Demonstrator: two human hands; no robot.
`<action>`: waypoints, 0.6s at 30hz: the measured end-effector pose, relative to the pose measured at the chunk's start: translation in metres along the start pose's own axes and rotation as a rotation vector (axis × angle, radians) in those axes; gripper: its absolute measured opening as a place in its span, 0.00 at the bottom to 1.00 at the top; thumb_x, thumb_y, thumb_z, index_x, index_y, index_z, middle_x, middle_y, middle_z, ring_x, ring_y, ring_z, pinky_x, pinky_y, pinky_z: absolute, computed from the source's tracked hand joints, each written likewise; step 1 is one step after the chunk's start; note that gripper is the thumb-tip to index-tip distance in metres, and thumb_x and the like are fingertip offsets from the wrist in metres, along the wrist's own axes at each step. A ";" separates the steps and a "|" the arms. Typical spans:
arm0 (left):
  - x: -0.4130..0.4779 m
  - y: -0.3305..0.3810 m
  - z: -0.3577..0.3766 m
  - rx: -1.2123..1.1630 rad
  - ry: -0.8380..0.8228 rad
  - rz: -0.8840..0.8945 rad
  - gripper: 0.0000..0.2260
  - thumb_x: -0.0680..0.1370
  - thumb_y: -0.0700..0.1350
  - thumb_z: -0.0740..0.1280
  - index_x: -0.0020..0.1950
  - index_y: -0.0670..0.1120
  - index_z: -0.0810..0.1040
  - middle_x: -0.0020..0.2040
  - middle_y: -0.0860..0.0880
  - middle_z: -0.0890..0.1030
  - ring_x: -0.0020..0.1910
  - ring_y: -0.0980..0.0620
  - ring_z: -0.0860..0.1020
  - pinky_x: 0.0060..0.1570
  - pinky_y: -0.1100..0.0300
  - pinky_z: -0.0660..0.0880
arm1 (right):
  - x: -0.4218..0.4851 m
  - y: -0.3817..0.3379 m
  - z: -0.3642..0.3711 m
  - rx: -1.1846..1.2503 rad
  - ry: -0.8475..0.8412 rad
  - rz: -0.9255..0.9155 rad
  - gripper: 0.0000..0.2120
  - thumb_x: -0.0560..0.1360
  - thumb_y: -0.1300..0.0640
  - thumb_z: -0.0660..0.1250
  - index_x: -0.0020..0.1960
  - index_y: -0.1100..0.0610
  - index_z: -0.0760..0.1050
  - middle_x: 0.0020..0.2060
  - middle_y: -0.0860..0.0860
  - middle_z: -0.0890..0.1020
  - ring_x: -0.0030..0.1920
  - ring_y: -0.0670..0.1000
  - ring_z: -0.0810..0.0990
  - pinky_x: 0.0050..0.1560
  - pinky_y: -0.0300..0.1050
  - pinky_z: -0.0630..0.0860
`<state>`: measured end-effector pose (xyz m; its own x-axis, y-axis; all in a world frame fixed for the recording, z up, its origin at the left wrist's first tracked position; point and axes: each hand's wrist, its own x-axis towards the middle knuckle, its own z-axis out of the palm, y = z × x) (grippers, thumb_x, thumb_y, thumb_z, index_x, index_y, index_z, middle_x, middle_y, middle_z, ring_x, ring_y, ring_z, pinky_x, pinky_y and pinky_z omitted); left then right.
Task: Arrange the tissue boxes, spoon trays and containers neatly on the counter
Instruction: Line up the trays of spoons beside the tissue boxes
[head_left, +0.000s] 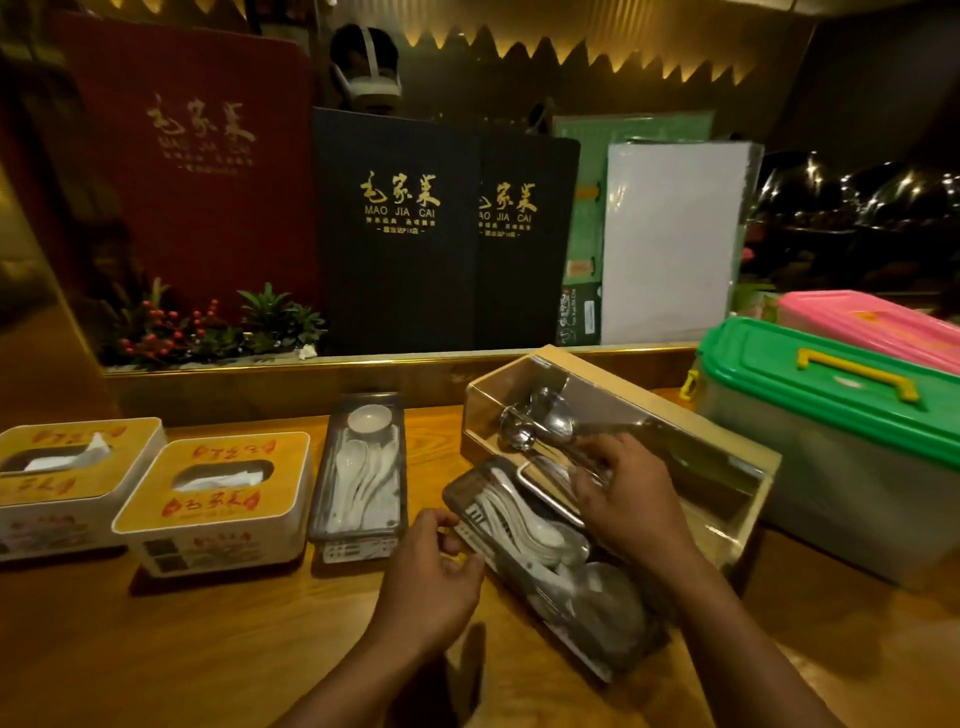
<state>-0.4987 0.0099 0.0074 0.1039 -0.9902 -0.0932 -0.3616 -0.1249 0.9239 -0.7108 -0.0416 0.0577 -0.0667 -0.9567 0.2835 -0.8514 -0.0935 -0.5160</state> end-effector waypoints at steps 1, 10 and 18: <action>0.001 -0.001 0.007 -0.003 -0.006 -0.032 0.18 0.75 0.47 0.73 0.62 0.55 0.71 0.49 0.51 0.77 0.43 0.49 0.82 0.45 0.43 0.82 | -0.007 0.008 -0.004 0.061 0.001 0.009 0.15 0.78 0.53 0.72 0.63 0.52 0.80 0.55 0.48 0.82 0.55 0.48 0.81 0.52 0.43 0.79; -0.002 -0.004 0.048 -0.123 -0.042 -0.059 0.24 0.78 0.49 0.71 0.65 0.64 0.61 0.57 0.62 0.77 0.45 0.66 0.80 0.37 0.73 0.73 | -0.050 0.032 0.025 -0.219 -0.261 -0.125 0.26 0.82 0.40 0.57 0.77 0.48 0.68 0.77 0.48 0.67 0.75 0.50 0.66 0.74 0.49 0.67; -0.001 -0.009 0.049 -0.213 -0.045 -0.049 0.30 0.77 0.46 0.72 0.71 0.66 0.60 0.52 0.66 0.75 0.49 0.65 0.80 0.38 0.72 0.77 | -0.062 0.029 0.040 -0.249 -0.226 -0.202 0.22 0.77 0.41 0.56 0.60 0.48 0.83 0.65 0.47 0.81 0.66 0.51 0.74 0.67 0.55 0.74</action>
<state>-0.5405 0.0087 -0.0191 0.0734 -0.9856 -0.1522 -0.1530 -0.1620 0.9749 -0.7106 0.0042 -0.0077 0.2073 -0.9651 0.1597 -0.9379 -0.2425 -0.2481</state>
